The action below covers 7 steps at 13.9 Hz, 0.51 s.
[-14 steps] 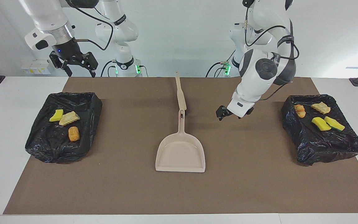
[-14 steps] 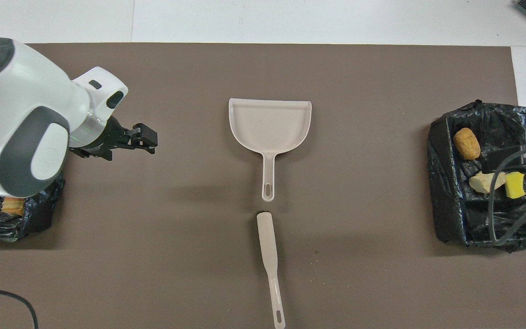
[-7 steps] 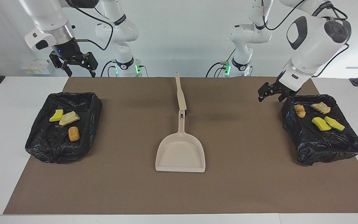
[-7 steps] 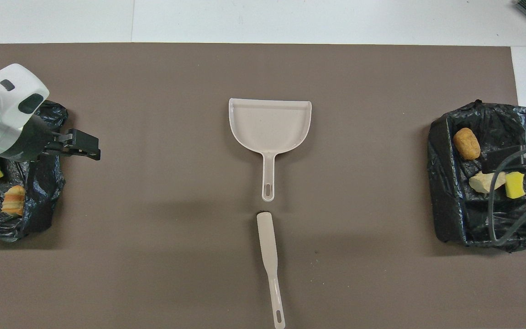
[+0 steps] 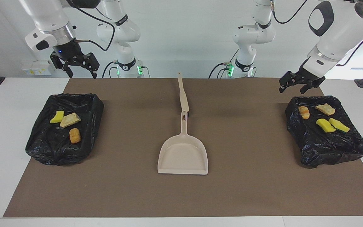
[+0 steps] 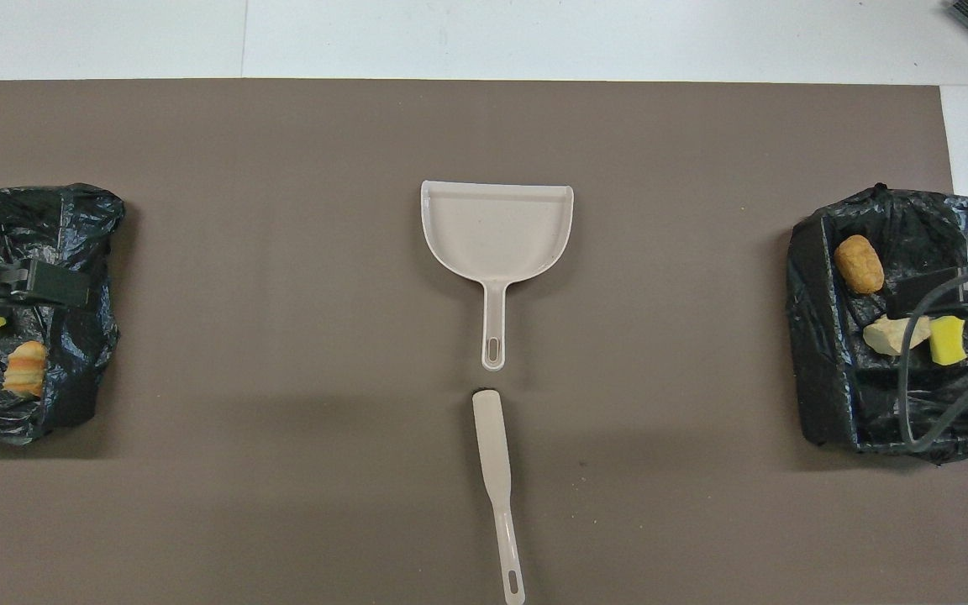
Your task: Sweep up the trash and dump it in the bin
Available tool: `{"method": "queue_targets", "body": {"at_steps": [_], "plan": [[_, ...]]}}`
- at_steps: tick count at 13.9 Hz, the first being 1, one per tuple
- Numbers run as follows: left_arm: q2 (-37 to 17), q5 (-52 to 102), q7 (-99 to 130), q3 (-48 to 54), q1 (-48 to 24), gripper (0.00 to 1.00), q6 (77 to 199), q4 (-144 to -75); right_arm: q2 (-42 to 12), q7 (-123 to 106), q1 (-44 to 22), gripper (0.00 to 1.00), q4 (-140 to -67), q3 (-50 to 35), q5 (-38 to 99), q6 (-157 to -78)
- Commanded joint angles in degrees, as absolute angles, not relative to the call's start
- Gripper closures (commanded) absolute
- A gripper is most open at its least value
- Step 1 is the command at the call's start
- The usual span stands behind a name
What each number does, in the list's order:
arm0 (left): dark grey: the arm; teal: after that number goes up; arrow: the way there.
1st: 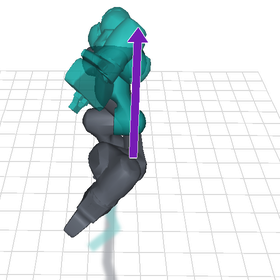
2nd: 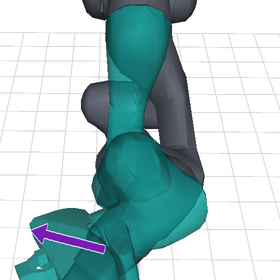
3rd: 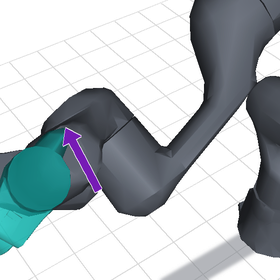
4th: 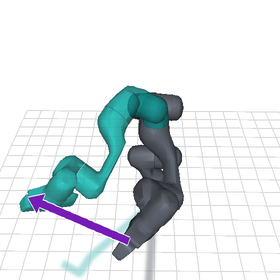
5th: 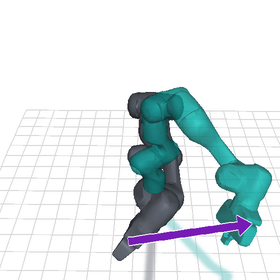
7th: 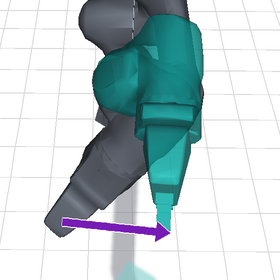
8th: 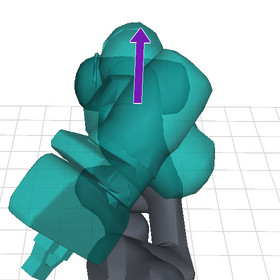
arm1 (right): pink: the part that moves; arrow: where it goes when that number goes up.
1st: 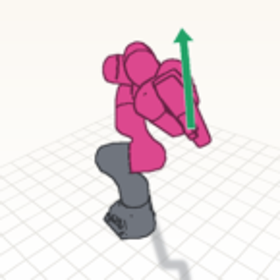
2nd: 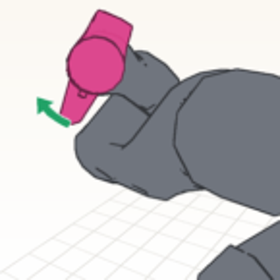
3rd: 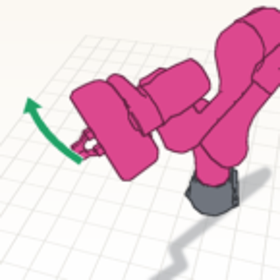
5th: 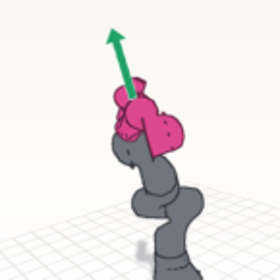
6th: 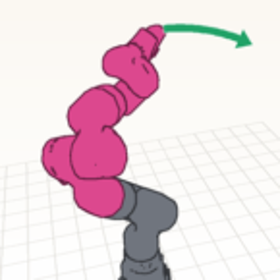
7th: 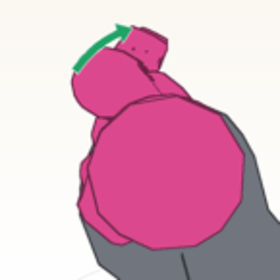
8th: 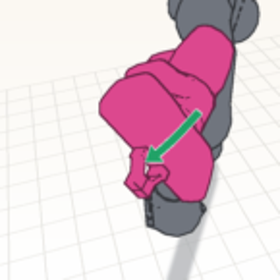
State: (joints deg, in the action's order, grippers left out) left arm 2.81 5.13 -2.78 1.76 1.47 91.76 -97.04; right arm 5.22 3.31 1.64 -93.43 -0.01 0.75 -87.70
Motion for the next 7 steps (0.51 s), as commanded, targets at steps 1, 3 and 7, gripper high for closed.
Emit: {"method": "queue_targets", "body": {"at_steps": [1, 3, 7], "plan": [[5.71, 2.65, -3.69, 2.2, 2.37, 0.0, 90.79, -97.39, 6.15, 4.39, 1.76, 0.0, -94.57, -0.09, 1.05, -88.59], [7.64, 2.11, -3.25, 2.29, 2.37, 0.0, 87.65, -97.12, 6.15, 4.39, 1.76, 0.0, -94.66, -0.09, 1.05, -88.59], [9.75, 2.11, -3.43, 2.28, 4.22, 0.0, 84.02, -96.86, 6.15, 4.39, 1.76, 0.0, -94.57, -0.09, 1.05, -88.59]]}}
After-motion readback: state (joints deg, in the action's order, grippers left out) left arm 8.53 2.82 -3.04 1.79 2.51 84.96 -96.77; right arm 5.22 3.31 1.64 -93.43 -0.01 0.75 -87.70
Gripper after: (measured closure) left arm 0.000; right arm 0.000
